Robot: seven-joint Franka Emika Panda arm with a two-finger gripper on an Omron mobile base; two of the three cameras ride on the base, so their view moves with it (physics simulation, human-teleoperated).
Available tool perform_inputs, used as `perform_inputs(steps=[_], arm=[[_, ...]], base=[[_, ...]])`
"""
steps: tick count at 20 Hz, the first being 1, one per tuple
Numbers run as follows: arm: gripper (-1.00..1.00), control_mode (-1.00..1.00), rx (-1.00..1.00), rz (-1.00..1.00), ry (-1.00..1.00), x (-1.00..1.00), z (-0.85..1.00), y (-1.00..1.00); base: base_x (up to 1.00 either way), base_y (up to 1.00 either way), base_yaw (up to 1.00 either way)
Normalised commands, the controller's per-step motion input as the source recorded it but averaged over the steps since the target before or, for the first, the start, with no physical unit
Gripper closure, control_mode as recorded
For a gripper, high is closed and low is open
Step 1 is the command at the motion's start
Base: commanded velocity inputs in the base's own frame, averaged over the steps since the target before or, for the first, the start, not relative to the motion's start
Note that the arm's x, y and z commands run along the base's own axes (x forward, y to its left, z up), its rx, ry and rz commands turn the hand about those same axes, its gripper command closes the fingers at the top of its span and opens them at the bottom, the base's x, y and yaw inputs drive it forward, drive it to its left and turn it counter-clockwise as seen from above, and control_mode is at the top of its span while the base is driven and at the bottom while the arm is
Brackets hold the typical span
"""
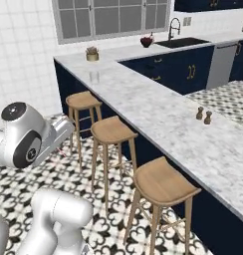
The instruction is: Take a straw from the drawer in front and place it inside the glass cup on the dining counter.
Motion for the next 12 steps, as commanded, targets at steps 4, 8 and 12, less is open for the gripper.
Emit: perform_inputs(steps=[4,8,12], arm=[[1.00,1.00,0.00,0.00,0.00,0.00,0.00,0.00],[1.00,1.00,0.00,0.00,0.00,0.00,0.00,0.00],[1.00,1.00,0.00,0.00,0.00,0.00,0.00,0.00]], base=[[0.69,1.00,-0.39],[0.62,1.00,-0.32],[0.50,1.00,-0.25]])
